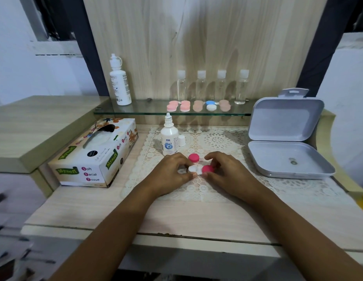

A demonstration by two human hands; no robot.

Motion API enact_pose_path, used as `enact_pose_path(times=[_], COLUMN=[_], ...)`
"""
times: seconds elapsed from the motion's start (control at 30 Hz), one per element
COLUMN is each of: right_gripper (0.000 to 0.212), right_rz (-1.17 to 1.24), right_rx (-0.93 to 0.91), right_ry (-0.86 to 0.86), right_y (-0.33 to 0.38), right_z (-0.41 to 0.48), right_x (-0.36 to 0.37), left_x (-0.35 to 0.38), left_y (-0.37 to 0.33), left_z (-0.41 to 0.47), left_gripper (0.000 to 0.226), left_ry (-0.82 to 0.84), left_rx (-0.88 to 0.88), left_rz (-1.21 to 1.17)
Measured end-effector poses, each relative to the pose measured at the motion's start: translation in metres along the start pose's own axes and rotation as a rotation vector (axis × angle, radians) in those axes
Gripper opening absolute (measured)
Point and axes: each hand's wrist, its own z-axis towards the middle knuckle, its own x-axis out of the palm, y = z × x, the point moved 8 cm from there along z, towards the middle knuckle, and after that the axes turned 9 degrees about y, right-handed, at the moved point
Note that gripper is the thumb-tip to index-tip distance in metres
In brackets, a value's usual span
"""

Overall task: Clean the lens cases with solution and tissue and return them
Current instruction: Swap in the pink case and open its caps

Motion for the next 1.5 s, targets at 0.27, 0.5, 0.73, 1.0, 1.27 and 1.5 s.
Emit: enact_pose_path(times=[0.27,0.5,0.73,1.0,1.27,1.5], right_gripper=[0.05,0.037,0.025,0.016,0.016,0.031], right_rz=[-0.023,-0.062,0.03,0.099,-0.073,0.003], right_rx=[-0.03,-0.078,-0.103,0.032,0.067,0.092], right_ry=[0.012,0.007,0.088,-0.028,-0.155,-0.153], right_y=[-0.001,0.003,0.003,-0.014,-0.028,-0.03], right_z=[0.0,0.0,0.001,0.008,0.021,0.017], right_x=[0.002,-0.001,-0.004,-0.016,-0.016,-0.019], left_x=[0.0,0.0,-0.001,0.0,0.001,0.0], left_y=[0.0,0.0,0.0,0.002,0.004,0.003], left_z=[0.0,0.0,0.0,0.001,0.001,0.0], left_gripper=[0.026,0.026,0.027,0.024,0.025,0.027], left_ry=[-0.003,0.004,-0.005,-0.004,-0.001,-0.009], left_rx=[0.007,0.003,0.007,0.003,-0.002,0.006], left_rz=[0.003,0.003,0.002,-0.006,-0.013,-0.012])
